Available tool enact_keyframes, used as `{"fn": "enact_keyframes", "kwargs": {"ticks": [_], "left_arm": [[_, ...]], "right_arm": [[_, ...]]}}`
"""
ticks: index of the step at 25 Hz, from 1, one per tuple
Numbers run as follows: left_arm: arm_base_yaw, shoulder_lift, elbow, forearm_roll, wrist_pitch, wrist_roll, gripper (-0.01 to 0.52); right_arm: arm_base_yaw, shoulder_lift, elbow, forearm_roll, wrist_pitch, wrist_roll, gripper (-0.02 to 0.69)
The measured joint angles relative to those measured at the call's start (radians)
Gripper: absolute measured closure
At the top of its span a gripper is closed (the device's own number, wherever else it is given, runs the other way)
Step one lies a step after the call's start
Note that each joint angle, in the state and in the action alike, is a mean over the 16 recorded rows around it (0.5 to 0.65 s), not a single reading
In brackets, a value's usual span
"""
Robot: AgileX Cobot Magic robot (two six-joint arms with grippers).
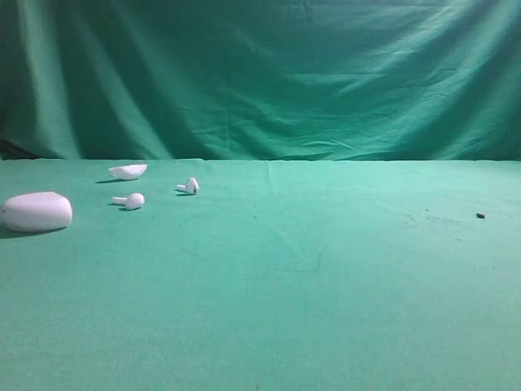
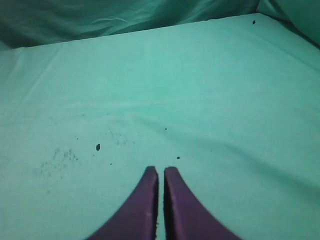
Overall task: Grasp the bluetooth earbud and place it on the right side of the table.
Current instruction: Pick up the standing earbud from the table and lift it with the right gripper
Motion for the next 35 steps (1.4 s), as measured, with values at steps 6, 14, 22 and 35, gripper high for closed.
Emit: {"fn": "enact_keyframes", "kwargs": {"ticks": [6,14,22,35], "left_arm": [[0.000,0.000,0.000,0.000,0.000,0.000,0.514],[0.000,0.000,0.000,0.000,0.000,0.000,0.514],[0.000,0.000,0.000,0.000,0.000,0.000,0.514],[0.000,0.000,0.000,0.000,0.000,0.000,0.514]], "right_arm": [[0.000,0.000,0.000,0.000,0.000,0.000,0.665],[0.000,0.000,0.000,-0.001,-0.008,0.000,0.665],[0.000,0.000,0.001,-0.002,-0.204,0.002,0.665],[0.000,0.174,-0.227,0.000,-0.270,0.018,0.665]]}}
